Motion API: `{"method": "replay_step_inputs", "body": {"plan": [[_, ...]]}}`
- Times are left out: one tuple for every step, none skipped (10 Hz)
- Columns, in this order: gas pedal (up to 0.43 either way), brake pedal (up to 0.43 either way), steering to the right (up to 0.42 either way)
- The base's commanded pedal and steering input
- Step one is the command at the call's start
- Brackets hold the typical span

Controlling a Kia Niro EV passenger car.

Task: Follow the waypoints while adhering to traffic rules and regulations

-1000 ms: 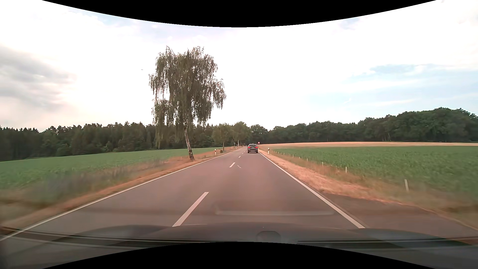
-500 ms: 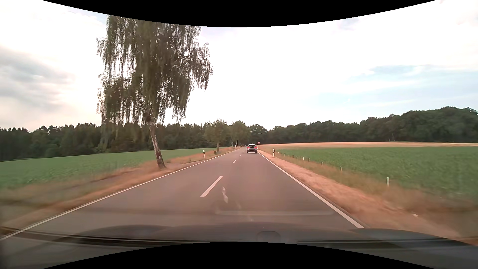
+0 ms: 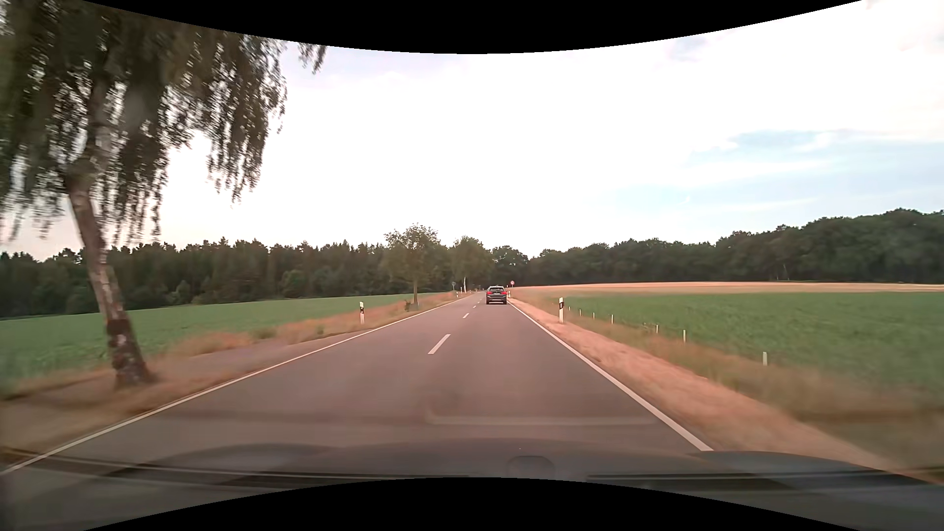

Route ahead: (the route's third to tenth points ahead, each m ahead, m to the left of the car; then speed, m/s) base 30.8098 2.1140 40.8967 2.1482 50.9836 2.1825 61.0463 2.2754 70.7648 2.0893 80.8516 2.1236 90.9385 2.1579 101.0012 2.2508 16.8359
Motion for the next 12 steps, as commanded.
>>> {"method": "replay_step_inputs", "body": {"plan": [[0.177,0.000,-0.003],[0.177,0.000,-0.003],[0.177,0.000,-0.003],[0.177,0.000,-0.003],[0.177,0.000,-0.004],[0.177,0.000,-0.004],[0.177,0.000,-0.004],[0.177,0.000,-0.003],[0.177,0.000,-0.003],[0.177,0.000,-0.003],[0.177,0.000,-0.003],[0.177,0.000,-0.003]]}}
